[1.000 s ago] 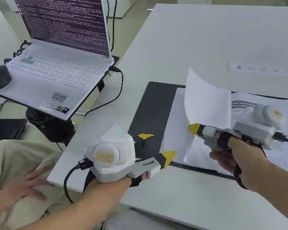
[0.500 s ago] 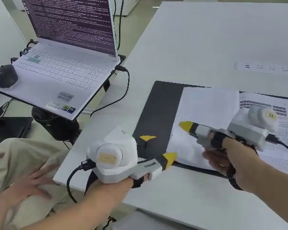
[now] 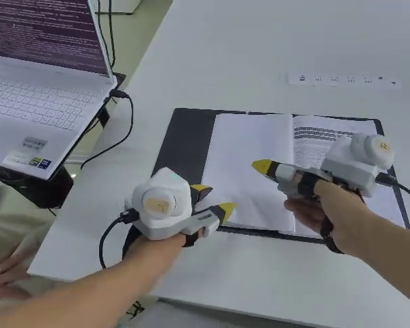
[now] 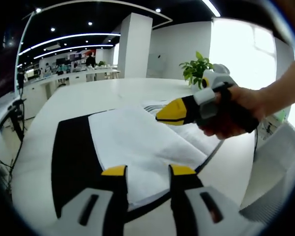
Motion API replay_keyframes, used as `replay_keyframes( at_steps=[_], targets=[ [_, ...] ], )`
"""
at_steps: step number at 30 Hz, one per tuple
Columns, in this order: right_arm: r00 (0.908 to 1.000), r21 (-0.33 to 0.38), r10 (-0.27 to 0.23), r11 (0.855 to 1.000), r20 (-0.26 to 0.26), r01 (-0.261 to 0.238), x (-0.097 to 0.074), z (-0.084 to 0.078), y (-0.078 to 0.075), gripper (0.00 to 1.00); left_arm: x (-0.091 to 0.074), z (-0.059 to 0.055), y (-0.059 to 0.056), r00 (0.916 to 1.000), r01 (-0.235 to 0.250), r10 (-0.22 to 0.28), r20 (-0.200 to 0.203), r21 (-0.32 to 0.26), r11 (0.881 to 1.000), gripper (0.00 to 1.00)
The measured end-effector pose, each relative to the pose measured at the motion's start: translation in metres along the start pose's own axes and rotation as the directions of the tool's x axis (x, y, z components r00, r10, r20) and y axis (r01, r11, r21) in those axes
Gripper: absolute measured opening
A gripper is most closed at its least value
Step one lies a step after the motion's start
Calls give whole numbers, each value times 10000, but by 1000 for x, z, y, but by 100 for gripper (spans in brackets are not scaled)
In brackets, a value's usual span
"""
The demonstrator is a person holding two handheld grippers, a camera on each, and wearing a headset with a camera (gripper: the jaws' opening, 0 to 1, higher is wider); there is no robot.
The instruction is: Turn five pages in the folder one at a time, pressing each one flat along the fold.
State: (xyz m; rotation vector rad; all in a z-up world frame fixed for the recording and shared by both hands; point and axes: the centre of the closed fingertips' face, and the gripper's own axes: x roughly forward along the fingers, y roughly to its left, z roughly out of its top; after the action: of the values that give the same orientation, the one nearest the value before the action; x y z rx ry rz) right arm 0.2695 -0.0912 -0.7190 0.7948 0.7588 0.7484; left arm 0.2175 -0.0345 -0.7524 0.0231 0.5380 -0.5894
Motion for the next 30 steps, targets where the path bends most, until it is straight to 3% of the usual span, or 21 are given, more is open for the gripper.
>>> replay_keyframes(
  at_steps=[8, 10, 11, 16, 20, 26, 30],
  targets=[
    [9997, -172, -223, 9996, -23, 222, -13, 12, -11, 0, 7, -26, 10, 9959, -600, 576, -701, -325, 9977, 29],
    [9996, -152, -253, 9996, -94, 251, -14, 13, -13, 1, 5, -35, 11, 9923, -666, 683, -1033, 198, 9976, 28],
    [9996, -172, -273, 9995, -111, 271, -15, 13, -14, 1, 5, -32, 10, 9950, -606, 631, -771, 349, 9976, 28],
    [9968, -75, -464, 9989, -643, 461, -10, 9, -34, 0, 5, -35, 10, 9943, -611, 678, -823, 808, 9949, 28],
    [9953, 188, -569, 9981, -784, 586, -4, 14, -52, 0, 5, -34, 10, 9941, -632, 693, -834, 742, 9952, 27],
    [9926, 444, -608, 9968, -1055, 658, 5, 17, -67, 0, 5, -34, 10, 9950, -666, 715, -697, 708, 9953, 27],
    [9940, 681, -676, 9950, -859, 736, 10, 25, -78, 0, 5, -35, 10, 9953, -669, 715, -651, 708, 9952, 27]
  ],
)
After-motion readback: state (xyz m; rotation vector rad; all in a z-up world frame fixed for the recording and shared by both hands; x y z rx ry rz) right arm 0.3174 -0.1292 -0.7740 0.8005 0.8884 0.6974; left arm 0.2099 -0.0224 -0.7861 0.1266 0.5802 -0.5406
